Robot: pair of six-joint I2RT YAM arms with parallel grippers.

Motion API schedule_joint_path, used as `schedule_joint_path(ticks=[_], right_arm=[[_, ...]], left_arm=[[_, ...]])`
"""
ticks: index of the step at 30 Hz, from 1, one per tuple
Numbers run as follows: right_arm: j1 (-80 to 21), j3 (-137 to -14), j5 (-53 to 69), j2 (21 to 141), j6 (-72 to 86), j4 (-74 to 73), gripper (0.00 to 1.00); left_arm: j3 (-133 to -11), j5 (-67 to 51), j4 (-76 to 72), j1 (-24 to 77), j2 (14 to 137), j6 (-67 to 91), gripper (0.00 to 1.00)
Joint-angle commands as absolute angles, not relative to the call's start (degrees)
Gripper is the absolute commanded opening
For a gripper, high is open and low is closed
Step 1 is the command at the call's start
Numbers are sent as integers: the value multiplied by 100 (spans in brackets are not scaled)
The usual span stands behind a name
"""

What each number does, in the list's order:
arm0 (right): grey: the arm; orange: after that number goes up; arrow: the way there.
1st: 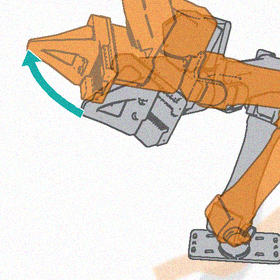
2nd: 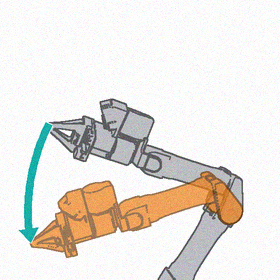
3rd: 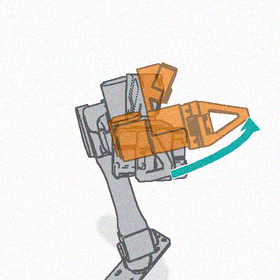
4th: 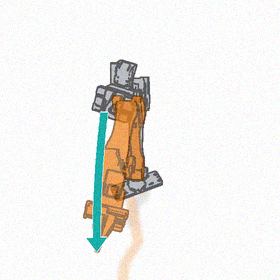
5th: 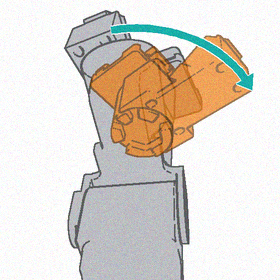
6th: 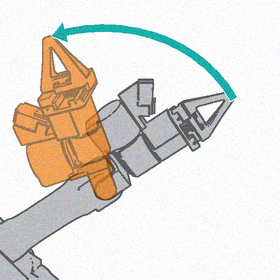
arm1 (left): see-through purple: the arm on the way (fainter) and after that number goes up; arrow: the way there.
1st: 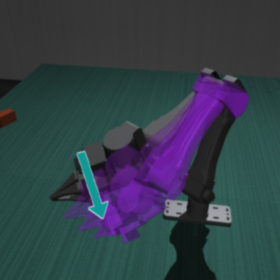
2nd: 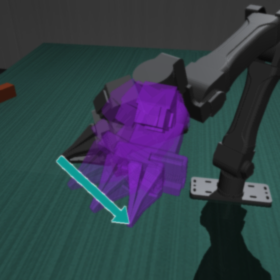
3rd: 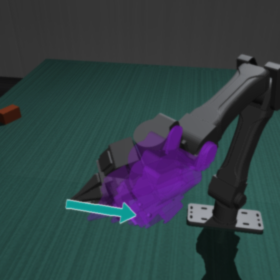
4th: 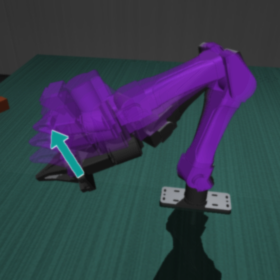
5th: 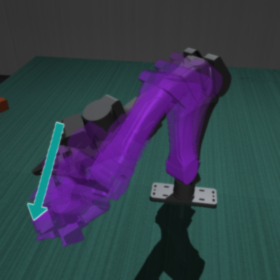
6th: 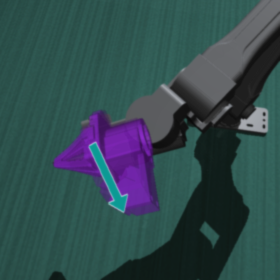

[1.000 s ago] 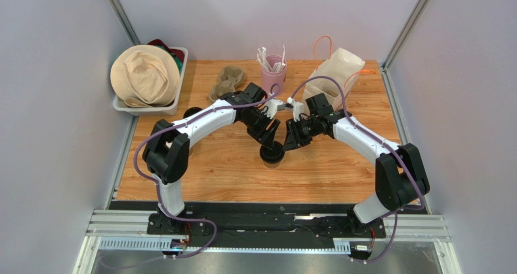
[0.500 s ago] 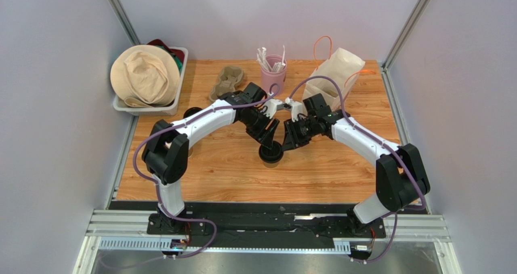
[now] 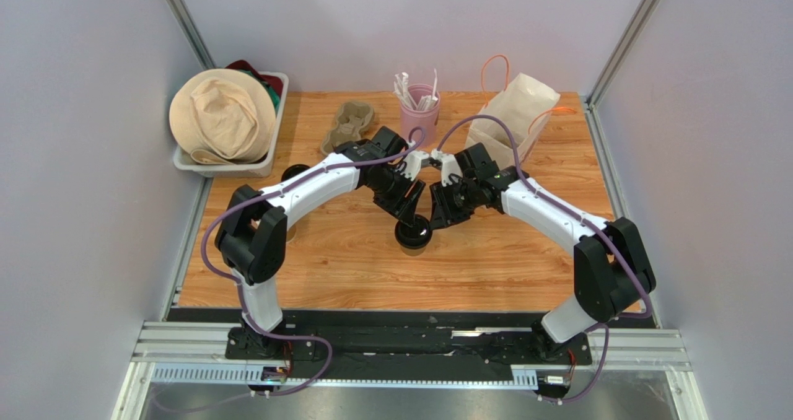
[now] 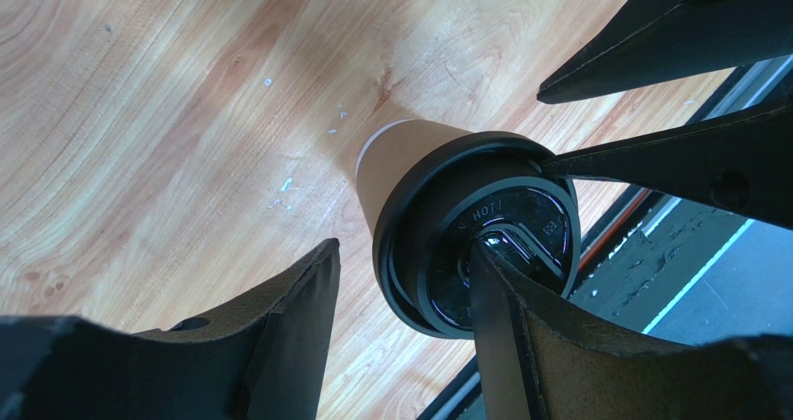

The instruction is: Pack the takeout coffee

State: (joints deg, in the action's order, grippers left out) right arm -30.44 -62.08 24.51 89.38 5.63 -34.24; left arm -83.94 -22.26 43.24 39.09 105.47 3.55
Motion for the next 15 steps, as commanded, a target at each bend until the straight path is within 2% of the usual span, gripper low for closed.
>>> schedule_joint_path(ticks=[1,7,15], right_arm=[[-3612,-6134,1776,9133,-518,-3656,33],[-3604,-6144,1477,7956,-1018,-3568,39],[-3752,-5828,1512,7146,-1906,-3630,44]], left_arm=[[-8104,-1187,4271,4210,10907,-510,60],[-8104,-1160,4263,4201,10898,-545,60],[-8209,-1134,4307,4201,10925,-606,59]])
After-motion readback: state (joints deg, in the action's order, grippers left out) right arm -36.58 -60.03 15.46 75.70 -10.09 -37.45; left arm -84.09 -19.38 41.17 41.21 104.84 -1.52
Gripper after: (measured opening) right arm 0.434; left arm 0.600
